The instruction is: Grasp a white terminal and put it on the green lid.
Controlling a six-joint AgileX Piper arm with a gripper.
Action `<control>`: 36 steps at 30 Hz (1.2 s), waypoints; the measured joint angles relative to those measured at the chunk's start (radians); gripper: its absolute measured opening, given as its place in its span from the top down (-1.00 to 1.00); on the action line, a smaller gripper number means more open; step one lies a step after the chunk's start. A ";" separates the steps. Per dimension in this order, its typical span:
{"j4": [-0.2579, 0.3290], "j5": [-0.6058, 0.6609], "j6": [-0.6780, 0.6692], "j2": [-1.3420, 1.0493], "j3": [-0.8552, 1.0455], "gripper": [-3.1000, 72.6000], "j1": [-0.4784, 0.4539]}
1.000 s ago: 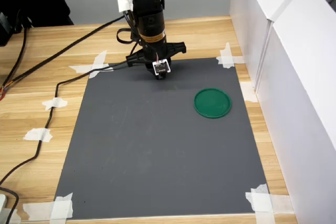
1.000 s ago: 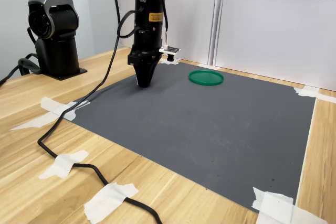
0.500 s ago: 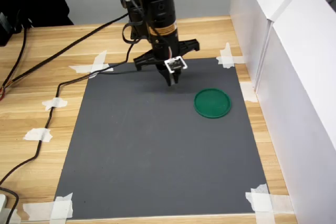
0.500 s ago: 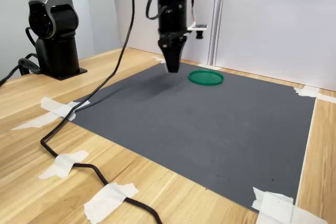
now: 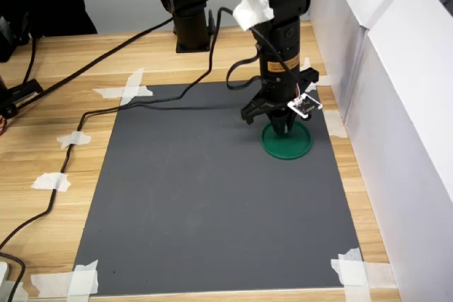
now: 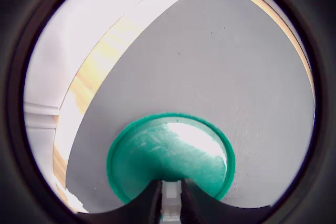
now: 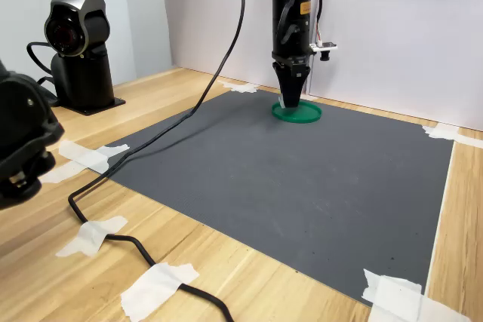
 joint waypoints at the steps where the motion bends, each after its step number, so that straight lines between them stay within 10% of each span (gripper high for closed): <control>1: 0.000 0.000 -0.009 0.003 -0.001 0.68 0.000; 22: 0.063 -0.023 -0.042 -0.156 -0.005 -0.51 -0.001; 28: 0.079 -0.121 -0.019 -0.391 0.119 -0.19 -0.118; 36: 0.070 -0.388 -0.046 -0.757 0.427 0.80 -0.414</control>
